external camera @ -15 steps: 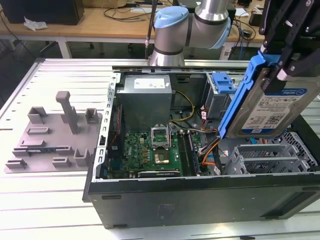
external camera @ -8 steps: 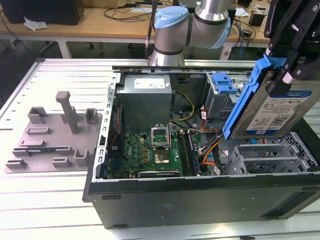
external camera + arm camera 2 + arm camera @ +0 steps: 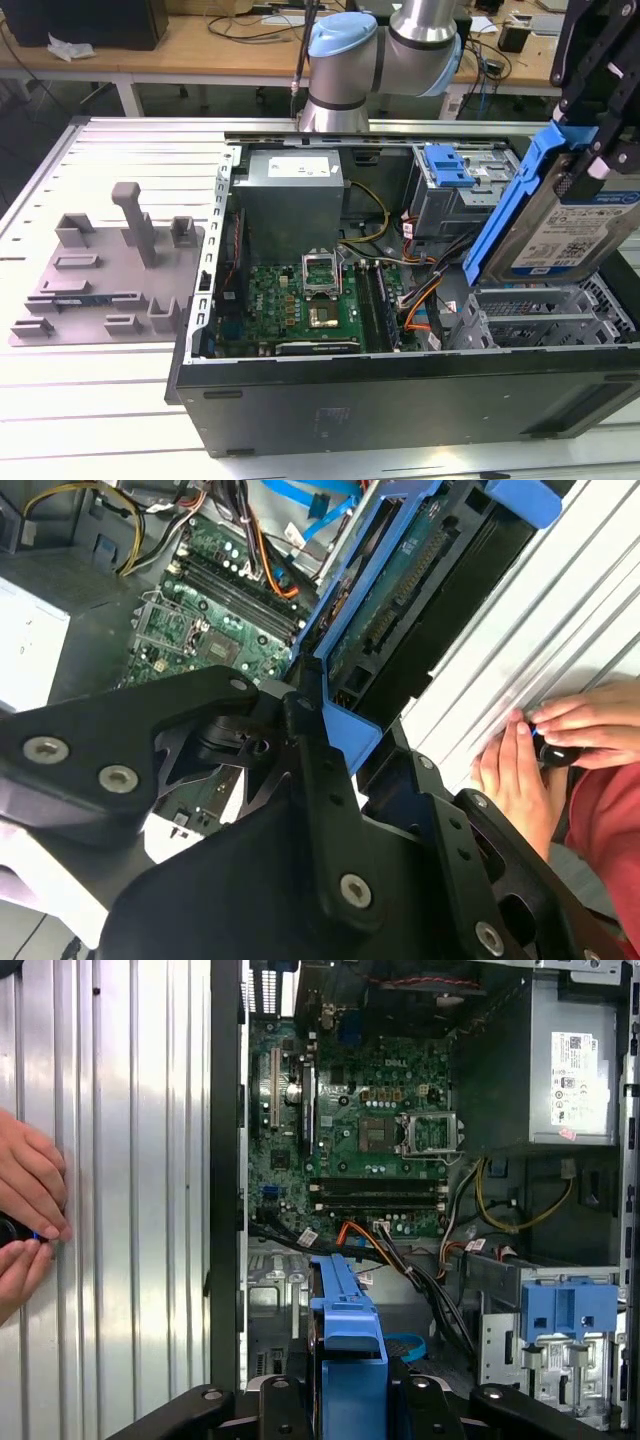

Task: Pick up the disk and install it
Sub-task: 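Insert the disk into the insertion slot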

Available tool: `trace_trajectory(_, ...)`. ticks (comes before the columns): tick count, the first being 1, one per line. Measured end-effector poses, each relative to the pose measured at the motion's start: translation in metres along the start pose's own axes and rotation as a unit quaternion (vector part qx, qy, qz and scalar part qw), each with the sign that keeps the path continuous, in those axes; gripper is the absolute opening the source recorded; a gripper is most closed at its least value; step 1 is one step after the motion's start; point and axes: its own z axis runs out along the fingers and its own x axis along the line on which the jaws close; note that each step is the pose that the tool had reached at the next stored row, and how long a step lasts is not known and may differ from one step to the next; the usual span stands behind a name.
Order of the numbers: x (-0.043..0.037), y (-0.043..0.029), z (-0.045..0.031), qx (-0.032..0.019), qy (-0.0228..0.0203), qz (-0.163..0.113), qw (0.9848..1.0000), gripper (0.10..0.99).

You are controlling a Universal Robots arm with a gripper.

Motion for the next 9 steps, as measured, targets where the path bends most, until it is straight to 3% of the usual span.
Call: trace_trajectory(9, 0.0008, -0.0116, 0.0054, 0.0054, -0.0018, 0.017, 0.9998, 0.369)
